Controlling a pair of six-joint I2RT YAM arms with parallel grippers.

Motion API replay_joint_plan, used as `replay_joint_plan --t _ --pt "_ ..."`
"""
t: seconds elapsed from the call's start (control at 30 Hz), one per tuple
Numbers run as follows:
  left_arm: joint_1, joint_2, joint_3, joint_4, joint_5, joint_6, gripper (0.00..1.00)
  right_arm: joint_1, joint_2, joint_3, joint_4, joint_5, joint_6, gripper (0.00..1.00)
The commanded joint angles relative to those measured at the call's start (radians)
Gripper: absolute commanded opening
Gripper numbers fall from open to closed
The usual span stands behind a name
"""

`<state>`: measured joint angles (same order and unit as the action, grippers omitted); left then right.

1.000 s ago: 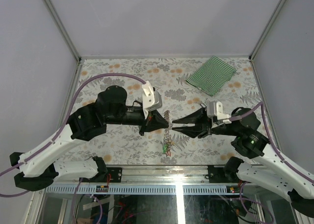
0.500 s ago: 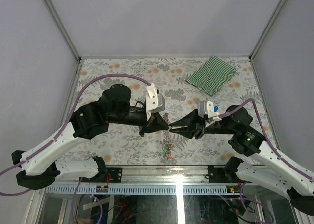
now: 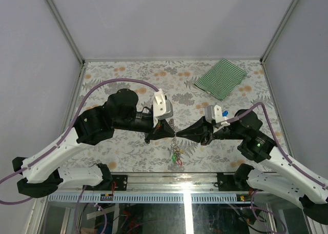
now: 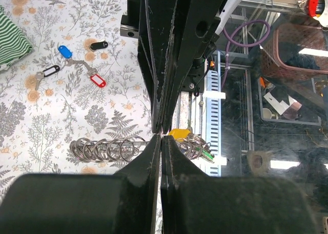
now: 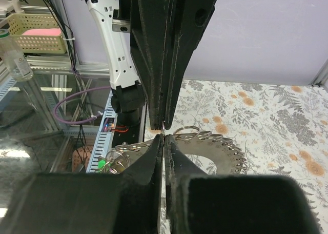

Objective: Put the keys on the keyring

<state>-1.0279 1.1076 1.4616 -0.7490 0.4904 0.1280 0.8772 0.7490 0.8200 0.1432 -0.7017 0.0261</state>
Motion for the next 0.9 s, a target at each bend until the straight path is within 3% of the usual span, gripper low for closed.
replay_joint_plan --t 0.0,0.27,0.4,0.57,0.73,0.87 --pt "-0.006 -0.014 0.042 0.041 0.011 0.010 0.00 0.004 0.009 0.042 0.051 -0.043 0.015 0.00" --pt "-0.006 -0.024 0.028 0.068 0.012 0.000 0.00 0.005 0.019 0.043 0.066 -0.066 0.027 0.00" --pt "-0.006 -0.025 0.028 0.068 0.014 -0.002 0.00 0.005 0.020 0.033 0.087 -0.059 0.034 0.16" --pt "-0.006 -0.021 0.029 0.069 0.017 -0.002 0.00 0.005 0.026 0.030 0.109 -0.062 0.047 0.18" --pt "-0.006 -0.021 0.030 0.070 0.017 0.000 0.00 0.005 0.033 0.031 0.113 -0.071 0.051 0.12" --pt "-0.005 -0.020 0.030 0.070 0.015 0.001 0.00 0.004 0.035 0.029 0.112 -0.076 0.053 0.00"
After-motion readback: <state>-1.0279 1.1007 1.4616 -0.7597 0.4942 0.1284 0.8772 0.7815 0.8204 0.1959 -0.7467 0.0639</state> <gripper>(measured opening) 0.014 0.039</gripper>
